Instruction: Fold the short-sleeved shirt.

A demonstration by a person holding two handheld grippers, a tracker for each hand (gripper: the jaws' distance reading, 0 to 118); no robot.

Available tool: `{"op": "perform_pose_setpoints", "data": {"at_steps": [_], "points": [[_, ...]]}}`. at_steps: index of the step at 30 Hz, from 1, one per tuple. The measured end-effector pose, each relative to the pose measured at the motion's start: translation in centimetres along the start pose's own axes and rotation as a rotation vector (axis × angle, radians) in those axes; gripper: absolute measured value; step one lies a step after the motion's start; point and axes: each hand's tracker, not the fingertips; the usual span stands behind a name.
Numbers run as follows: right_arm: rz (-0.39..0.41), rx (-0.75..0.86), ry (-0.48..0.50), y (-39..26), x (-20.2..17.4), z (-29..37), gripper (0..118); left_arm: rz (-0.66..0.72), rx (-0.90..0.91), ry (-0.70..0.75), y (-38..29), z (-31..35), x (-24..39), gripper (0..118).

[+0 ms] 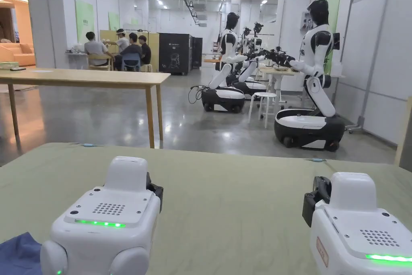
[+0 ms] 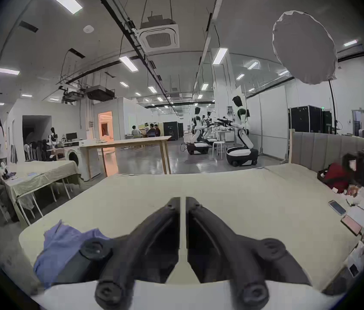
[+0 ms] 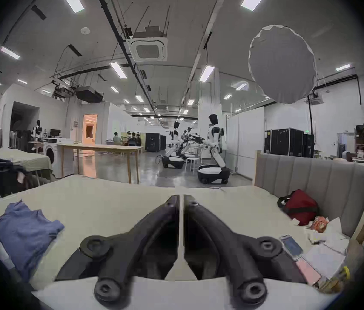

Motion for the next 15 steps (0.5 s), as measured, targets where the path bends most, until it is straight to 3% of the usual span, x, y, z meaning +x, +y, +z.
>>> {"op": "perform_pose_setpoints", "data": {"at_steps": [15], "points": [[-0.006,-0.05,-0.008,-0.49,0.15,-0.31,1,0.024,-0.022,-0.04,-0.19,0.1,0.45,2]]}}
